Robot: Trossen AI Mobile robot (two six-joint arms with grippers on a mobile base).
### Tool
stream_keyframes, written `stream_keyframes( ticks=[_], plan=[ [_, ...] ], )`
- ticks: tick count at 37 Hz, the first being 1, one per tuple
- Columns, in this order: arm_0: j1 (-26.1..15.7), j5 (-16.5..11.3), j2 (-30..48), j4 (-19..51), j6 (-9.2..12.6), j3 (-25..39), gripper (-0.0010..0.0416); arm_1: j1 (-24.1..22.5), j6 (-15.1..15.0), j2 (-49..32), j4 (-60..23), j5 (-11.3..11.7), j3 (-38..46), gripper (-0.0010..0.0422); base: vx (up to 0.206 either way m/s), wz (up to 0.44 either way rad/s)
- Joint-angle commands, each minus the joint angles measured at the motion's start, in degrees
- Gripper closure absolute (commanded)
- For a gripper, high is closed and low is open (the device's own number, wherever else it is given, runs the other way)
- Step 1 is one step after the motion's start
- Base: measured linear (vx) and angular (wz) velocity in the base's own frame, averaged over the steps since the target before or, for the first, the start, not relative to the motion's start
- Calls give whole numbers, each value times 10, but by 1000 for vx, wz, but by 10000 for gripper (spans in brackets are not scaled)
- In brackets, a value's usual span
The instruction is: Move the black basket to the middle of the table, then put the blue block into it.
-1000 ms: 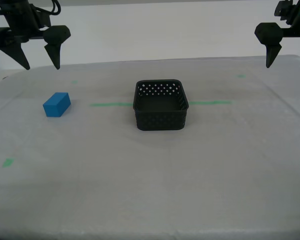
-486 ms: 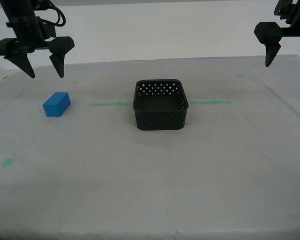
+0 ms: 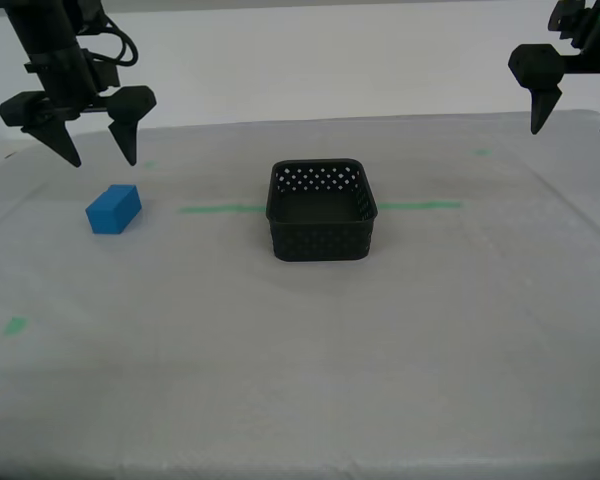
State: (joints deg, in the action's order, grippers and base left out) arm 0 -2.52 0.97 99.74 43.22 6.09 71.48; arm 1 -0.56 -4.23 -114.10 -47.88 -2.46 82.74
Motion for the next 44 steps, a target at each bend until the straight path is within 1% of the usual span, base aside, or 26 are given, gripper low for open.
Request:
stream_keyframes(
  ticks=[1, 7, 11, 19, 24, 34, 39, 44],
  plan=[
    [0, 0, 0, 0, -1, 0, 7, 0, 5, 0, 13, -2, -15, 11, 0, 0],
    [0, 0, 0, -1, -1, 0, 7, 0, 9, 0, 56, -3, -49, 11, 0, 0],
    [0, 0, 0, -2, -1, 0, 7, 0, 12, 0, 63, -2, -57, 11, 0, 0],
    [0, 0, 0, -6, -1, 0, 7, 0, 7, 0, 71, -2, -60, 11, 0, 0],
    [0, 0, 0, -9, -1, 0, 7, -1, 6, 0, 92, -2, -70, 11, 0, 0],
    [-1, 0, 0, -11, -1, 0, 7, -1, 10, -9, 119, 5, -78, 11, 0, 0],
    [0, 0, 0, -13, -1, 0, 7, -2, 7, -29, 120, -4, -76, 11, 0, 0],
    [0, 0, 0, -13, -1, 0, 7, -3, 5, -34, 120, -4, -77, 11, 0, 0]
  ],
)
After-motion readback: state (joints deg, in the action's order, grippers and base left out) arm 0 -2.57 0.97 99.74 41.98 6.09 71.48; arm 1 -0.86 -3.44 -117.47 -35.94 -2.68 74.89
